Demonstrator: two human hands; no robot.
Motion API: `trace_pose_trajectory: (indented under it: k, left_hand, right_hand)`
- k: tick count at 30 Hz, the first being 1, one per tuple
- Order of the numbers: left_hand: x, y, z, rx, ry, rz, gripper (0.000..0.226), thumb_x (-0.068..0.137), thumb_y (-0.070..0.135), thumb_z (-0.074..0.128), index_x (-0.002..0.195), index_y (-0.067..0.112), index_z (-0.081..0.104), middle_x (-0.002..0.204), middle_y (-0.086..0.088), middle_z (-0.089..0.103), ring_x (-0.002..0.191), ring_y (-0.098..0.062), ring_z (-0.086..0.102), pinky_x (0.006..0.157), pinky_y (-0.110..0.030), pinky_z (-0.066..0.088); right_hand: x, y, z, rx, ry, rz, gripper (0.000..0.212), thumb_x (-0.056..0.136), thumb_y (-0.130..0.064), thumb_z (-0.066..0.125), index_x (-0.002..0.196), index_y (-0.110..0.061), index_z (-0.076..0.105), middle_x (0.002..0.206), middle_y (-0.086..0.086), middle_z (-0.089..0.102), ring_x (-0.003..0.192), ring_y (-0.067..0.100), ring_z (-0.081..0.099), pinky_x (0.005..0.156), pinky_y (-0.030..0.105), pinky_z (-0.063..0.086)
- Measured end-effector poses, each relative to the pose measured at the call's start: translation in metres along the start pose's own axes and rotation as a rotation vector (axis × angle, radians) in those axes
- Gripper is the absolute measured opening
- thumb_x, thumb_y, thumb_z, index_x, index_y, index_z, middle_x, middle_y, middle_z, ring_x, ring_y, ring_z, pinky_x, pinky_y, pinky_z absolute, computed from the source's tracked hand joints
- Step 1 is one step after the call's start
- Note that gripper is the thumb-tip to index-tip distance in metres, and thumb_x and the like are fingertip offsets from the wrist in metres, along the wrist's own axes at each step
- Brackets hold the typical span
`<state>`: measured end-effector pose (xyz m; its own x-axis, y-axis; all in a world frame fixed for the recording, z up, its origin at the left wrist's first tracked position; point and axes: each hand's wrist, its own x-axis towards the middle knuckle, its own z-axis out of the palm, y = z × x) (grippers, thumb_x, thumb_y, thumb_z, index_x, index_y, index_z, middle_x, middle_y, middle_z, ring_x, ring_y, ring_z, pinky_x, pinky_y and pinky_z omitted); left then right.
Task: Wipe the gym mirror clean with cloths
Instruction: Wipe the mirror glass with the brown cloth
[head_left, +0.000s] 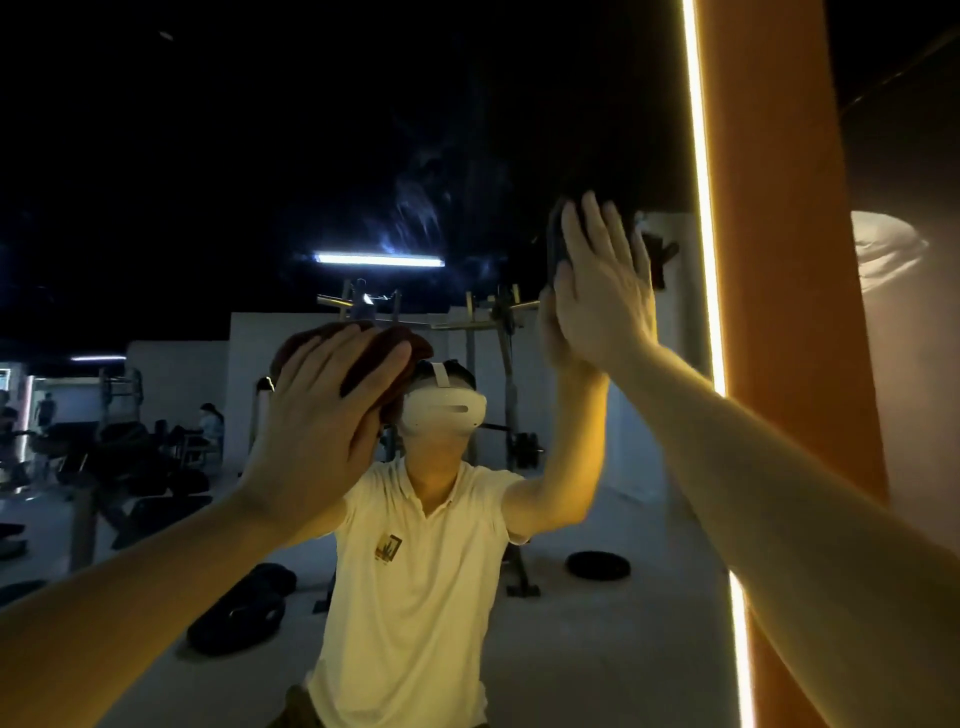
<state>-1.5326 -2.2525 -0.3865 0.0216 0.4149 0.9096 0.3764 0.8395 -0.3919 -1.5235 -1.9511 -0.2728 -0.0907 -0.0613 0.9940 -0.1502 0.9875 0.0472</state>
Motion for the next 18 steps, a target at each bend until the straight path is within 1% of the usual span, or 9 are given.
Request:
trace_pose_trajectory:
  k: [3, 6, 10, 12, 13, 14, 15, 17, 18]
  left_hand:
    - [-0.001, -0.007, 0.002, 0.008, -0.003, 0.027, 0.059, 0.098, 0.022, 0.047, 0.156, 0.016, 0.043, 0.153, -0.021, 0.044, 0.144, -0.041, 0.039, 0.118, -0.062, 0.031]
    - [-0.004, -0.011, 0.002, -0.003, -0.026, 0.030, 0.060, 0.098, 0.024, 0.045, 0.157, 0.016, 0.041, 0.153, -0.021, 0.044, 0.146, -0.040, 0.038, 0.120, -0.061, 0.030]
    - [-0.011, -0.006, 0.001, -0.030, -0.015, 0.021, 0.058, 0.098, 0.021, 0.043, 0.156, 0.014, 0.042, 0.152, -0.022, 0.046, 0.145, -0.040, 0.039, 0.119, -0.062, 0.030]
    - [-0.015, -0.003, 0.003, -0.043, -0.002, -0.003, 0.059, 0.096, 0.018, 0.047, 0.155, 0.013, 0.044, 0.152, -0.023, 0.046, 0.144, -0.042, 0.040, 0.119, -0.063, 0.029]
    - [-0.016, -0.001, 0.004, -0.050, 0.001, -0.020, 0.059, 0.096, 0.017, 0.048, 0.155, 0.012, 0.044, 0.152, -0.024, 0.046, 0.144, -0.043, 0.040, 0.119, -0.063, 0.029]
    - [-0.017, 0.004, 0.004, -0.057, 0.004, -0.039, 0.059, 0.096, 0.017, 0.048, 0.155, 0.012, 0.044, 0.152, -0.024, 0.046, 0.144, -0.043, 0.040, 0.118, -0.064, 0.029]
    - [-0.018, 0.009, 0.006, -0.054, 0.005, -0.052, 0.060, 0.096, 0.017, 0.049, 0.155, 0.013, 0.042, 0.152, -0.024, 0.045, 0.144, -0.043, 0.040, 0.118, -0.064, 0.029]
    - [-0.024, 0.023, 0.011, -0.024, -0.006, -0.049, 0.061, 0.096, 0.012, 0.055, 0.156, 0.015, 0.039, 0.153, -0.024, 0.044, 0.145, -0.044, 0.038, 0.118, -0.066, 0.030]
    - [-0.026, 0.029, 0.014, -0.014, -0.012, -0.033, 0.065, 0.095, 0.010, 0.060, 0.156, 0.016, 0.038, 0.153, -0.024, 0.044, 0.145, -0.044, 0.038, 0.117, -0.067, 0.031]
  right_hand:
    - [0.020, -0.049, 0.011, 0.004, 0.017, 0.029, 0.061, 0.106, -0.030, 0.035, 0.164, -0.020, 0.017, 0.173, 0.005, 0.008, 0.159, 0.023, 0.002, 0.129, 0.047, 0.003]
    - [-0.055, -0.084, 0.029, -0.070, 0.011, -0.226, 0.063, 0.104, -0.032, 0.034, 0.163, -0.019, 0.016, 0.172, 0.007, 0.007, 0.159, 0.026, 0.001, 0.128, 0.051, 0.006]
    - [-0.215, -0.050, 0.019, -0.117, -0.189, -0.510, 0.067, 0.105, -0.039, 0.041, 0.164, -0.017, 0.018, 0.171, 0.007, 0.007, 0.159, 0.026, -0.001, 0.128, 0.049, 0.000]
    - [-0.228, -0.014, 0.004, -0.166, -0.301, -0.635, 0.067, 0.104, -0.043, 0.042, 0.163, -0.018, 0.021, 0.171, 0.006, 0.013, 0.159, 0.028, 0.008, 0.128, 0.051, 0.007]
    - [-0.211, 0.000, 0.001, -0.187, -0.297, -0.607, 0.066, 0.103, -0.043, 0.040, 0.162, -0.017, 0.023, 0.170, 0.008, 0.019, 0.157, 0.030, 0.016, 0.126, 0.054, 0.014]
    - [-0.185, 0.009, 0.001, -0.176, -0.252, -0.484, 0.064, 0.103, -0.041, 0.037, 0.160, -0.014, 0.027, 0.167, 0.012, 0.025, 0.155, 0.033, 0.023, 0.124, 0.056, 0.020]
    - [-0.152, 0.013, 0.003, -0.126, -0.173, -0.286, 0.062, 0.103, -0.039, 0.035, 0.159, -0.012, 0.030, 0.165, 0.015, 0.029, 0.153, 0.035, 0.027, 0.123, 0.057, 0.022]
    - [-0.093, 0.010, 0.005, -0.017, 0.003, 0.094, 0.063, 0.106, -0.040, 0.031, 0.161, -0.010, 0.028, 0.168, 0.014, 0.026, 0.156, 0.032, 0.020, 0.126, 0.053, 0.015]
    - [-0.078, 0.000, 0.009, 0.009, 0.066, 0.203, 0.064, 0.106, -0.042, 0.030, 0.162, -0.010, 0.025, 0.169, 0.012, 0.022, 0.158, 0.030, 0.015, 0.127, 0.051, 0.011]
